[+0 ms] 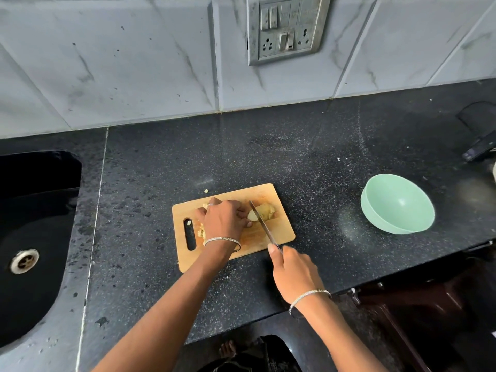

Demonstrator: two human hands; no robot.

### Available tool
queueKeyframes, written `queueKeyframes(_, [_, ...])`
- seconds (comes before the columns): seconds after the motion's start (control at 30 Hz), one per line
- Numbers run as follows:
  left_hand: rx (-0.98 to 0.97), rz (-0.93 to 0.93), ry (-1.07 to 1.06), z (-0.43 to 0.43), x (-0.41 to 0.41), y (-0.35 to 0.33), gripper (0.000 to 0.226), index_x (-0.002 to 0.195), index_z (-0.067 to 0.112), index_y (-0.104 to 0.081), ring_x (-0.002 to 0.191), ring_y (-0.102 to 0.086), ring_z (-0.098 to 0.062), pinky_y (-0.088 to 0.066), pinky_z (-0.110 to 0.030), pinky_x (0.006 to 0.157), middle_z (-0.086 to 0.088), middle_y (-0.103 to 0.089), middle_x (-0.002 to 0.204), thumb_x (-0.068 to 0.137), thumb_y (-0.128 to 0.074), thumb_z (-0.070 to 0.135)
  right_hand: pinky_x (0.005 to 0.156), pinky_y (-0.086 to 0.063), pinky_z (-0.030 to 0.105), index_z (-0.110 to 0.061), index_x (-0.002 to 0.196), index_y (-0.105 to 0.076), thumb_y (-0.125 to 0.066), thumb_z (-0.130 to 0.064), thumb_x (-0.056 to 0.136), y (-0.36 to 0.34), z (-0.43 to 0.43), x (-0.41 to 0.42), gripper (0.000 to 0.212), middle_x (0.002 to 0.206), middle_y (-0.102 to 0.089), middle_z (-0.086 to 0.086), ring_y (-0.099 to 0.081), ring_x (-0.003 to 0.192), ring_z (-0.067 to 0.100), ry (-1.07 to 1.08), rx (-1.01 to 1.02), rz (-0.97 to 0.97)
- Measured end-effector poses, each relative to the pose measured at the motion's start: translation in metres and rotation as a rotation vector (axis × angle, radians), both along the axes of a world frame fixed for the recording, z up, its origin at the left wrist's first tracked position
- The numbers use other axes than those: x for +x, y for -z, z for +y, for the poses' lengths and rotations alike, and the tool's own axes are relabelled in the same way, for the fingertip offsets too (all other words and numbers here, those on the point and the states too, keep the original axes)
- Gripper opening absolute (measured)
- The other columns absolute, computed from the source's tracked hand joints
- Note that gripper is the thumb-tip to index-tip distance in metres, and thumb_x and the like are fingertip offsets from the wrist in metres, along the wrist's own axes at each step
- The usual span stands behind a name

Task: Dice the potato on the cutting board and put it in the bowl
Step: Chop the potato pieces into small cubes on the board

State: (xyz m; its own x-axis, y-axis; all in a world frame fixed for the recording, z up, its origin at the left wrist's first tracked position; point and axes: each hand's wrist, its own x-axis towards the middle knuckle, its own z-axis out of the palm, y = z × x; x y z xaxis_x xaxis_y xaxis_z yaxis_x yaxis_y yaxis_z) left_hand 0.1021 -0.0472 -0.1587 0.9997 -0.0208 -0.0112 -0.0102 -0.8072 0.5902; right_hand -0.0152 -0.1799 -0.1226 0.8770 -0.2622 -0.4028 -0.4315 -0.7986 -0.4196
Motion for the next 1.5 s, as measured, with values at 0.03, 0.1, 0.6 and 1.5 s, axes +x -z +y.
queueKeyframes(0.03, [0.037, -0.016, -0.01, 0.0, -0.002, -0.003, 0.016, 0.085, 0.031, -0.074, 0.1, -0.053, -0.018, -0.028, -0.043, 0.093, 0.012, -0.071, 0.072, 0.07, -0.081, 0.03, 0.077, -0.041, 0.042, -0.017, 0.094, -0.053, -0.024, -0.056, 0.1, 0.002, 0.002, 0.002, 0.049, 0.105, -0.062, 0.014, -0.058, 0.102, 0.039, -0.003, 0.003, 0.005])
queueKeyframes(0.1, [0.104, -0.009, -0.015, 0.001, -0.003, -0.008, 0.016, 0.088, 0.034, -0.074, 0.102, -0.048, -0.019, -0.024, -0.041, 0.089, 0.01, -0.072, 0.077, 0.073, -0.078, 0.033, 0.077, -0.041, 0.042, -0.017, 0.095, -0.055, -0.024, -0.056, 0.099, 0.004, 0.004, 0.003, 0.05, 0.106, -0.062, 0.014, -0.058, 0.102, 0.038, -0.015, 0.005, 0.009])
queueKeyframes(0.6, [0.061, 0.054, -0.035, 0.004, -0.002, -0.012, 0.009, 0.073, 0.036, -0.072, 0.099, -0.045, -0.015, -0.023, -0.038, 0.085, 0.014, -0.069, 0.071, 0.07, -0.08, 0.04, 0.073, -0.043, 0.038, -0.016, 0.109, -0.057, -0.028, -0.05, 0.101, 0.012, 0.018, 0.011, 0.045, 0.111, -0.064, 0.011, -0.062, 0.104, 0.035, -0.016, -0.116, 0.012])
queueKeyframes(1.5, [0.168, -0.017, -0.026, 0.019, -0.007, -0.03, 0.018, 0.09, 0.036, -0.07, 0.104, -0.049, -0.022, -0.026, -0.038, 0.076, 0.008, -0.066, 0.093, 0.077, -0.062, 0.026, 0.077, -0.044, 0.039, -0.013, 0.109, -0.057, -0.029, -0.047, 0.102, 0.005, 0.017, 0.012, 0.045, 0.11, -0.062, 0.014, -0.06, 0.103, 0.037, 0.028, 0.011, 0.022])
